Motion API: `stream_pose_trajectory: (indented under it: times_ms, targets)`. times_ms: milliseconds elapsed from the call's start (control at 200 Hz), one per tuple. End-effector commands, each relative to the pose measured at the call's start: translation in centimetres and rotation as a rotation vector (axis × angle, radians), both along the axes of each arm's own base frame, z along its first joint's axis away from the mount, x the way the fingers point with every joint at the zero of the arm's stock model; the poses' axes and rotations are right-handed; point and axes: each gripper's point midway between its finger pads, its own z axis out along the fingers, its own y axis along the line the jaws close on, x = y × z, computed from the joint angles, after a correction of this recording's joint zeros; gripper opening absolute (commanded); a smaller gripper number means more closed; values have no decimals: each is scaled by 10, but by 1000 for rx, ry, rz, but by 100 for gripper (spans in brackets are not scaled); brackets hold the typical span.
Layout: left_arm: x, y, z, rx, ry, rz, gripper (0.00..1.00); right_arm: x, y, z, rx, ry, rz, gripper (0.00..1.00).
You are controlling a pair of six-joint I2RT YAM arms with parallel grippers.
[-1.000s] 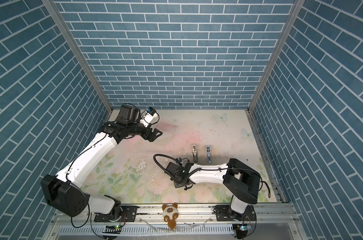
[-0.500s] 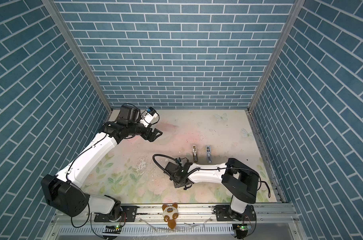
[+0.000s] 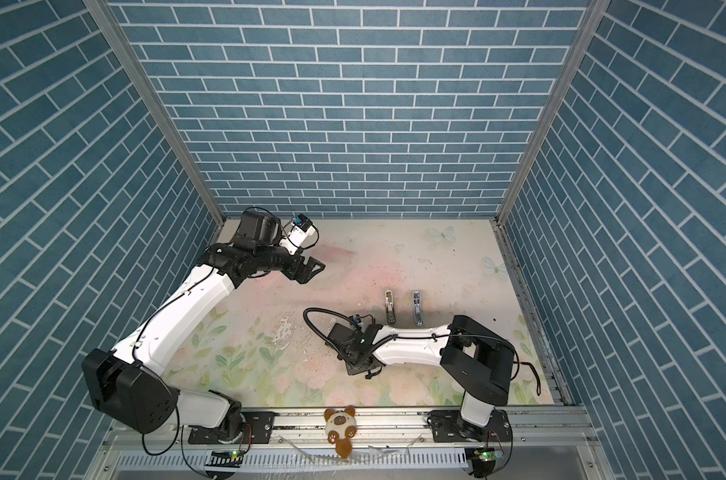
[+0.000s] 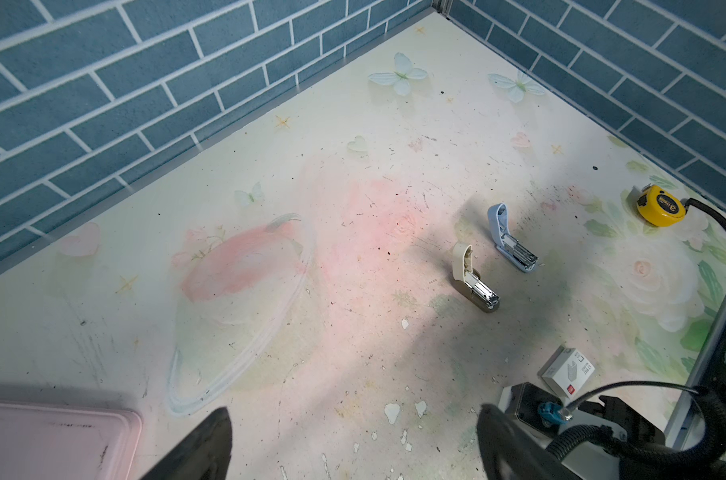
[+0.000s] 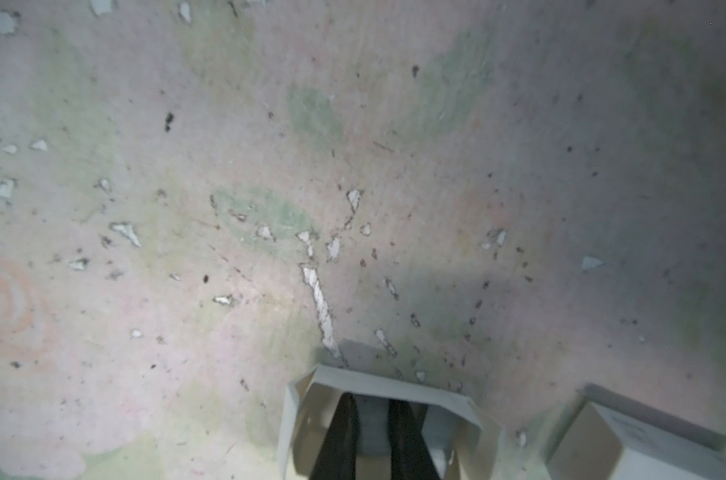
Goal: Load the staples into the stapler
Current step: 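Close the right gripper on the silver staple strip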
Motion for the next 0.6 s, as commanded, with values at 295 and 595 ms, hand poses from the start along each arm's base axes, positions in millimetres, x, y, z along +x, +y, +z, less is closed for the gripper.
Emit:
stream_pose_trajectory:
  times_ms: [295,595]
  targets:
    - [-2,1,6,-16,-9,5,93,3,-6,23,7,-49,7,5]
    - [-1,2,6,-11,-10,6,94,4,-8,33,31,-68,7,4]
